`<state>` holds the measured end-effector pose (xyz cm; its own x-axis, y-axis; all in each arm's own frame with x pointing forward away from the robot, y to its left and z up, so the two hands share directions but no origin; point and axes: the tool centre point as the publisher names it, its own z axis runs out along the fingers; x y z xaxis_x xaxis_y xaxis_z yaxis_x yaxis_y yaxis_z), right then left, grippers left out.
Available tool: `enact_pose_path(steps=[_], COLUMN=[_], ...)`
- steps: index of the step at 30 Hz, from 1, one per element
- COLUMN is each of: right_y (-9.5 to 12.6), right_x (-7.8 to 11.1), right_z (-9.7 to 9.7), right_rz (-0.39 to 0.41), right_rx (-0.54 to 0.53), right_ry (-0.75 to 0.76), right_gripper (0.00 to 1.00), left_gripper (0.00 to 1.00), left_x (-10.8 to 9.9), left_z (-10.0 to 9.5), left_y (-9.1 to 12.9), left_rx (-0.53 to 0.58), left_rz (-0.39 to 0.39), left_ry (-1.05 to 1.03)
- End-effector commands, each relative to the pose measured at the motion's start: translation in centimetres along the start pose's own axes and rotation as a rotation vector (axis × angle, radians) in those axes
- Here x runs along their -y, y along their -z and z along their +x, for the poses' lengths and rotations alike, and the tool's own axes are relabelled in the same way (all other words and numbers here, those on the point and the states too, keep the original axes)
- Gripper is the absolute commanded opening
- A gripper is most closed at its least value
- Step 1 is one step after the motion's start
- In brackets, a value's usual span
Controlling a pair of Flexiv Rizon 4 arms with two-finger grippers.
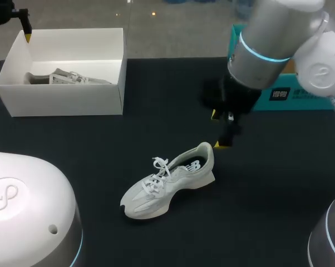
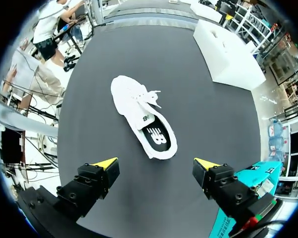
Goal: Take the shoe out of the shoebox, open the shoe tongue, remove and reinsert the insole, then place the shoe into the shoebox
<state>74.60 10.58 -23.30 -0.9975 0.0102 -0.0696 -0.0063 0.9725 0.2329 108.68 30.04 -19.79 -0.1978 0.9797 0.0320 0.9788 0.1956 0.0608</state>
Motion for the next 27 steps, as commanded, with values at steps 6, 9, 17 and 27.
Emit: enact_pose_path(steps=[6,9,17,27], right_y=[2.1,2.0,1.0,0.7], right_x=[4.5,5.4,7.9,8.0], right_z=[2.8,3.5,4.7,4.7], right_rz=[-0.136,-0.150,-0.287,-0.248], right_rx=[0.020,0.009,-0.042,-0.049], right_ry=[-0.005,-0.021,0.082,0.082], right_gripper=[1.00,1.00,1.00,1.00], left_gripper=[1.00,1.00,1.00,1.00], left_x=[0.0,0.0,0.0,0.0], left_z=[0.0,0.0,0.0,0.0], left_y=[0.0,0.0,0.0,0.0], left_rx=[-0.001,-0.001,-0.001,-0.001], left_rz=[-0.001,-0.001,-0.001,-0.001], left_ry=[0.000,0.000,0.000,0.000])
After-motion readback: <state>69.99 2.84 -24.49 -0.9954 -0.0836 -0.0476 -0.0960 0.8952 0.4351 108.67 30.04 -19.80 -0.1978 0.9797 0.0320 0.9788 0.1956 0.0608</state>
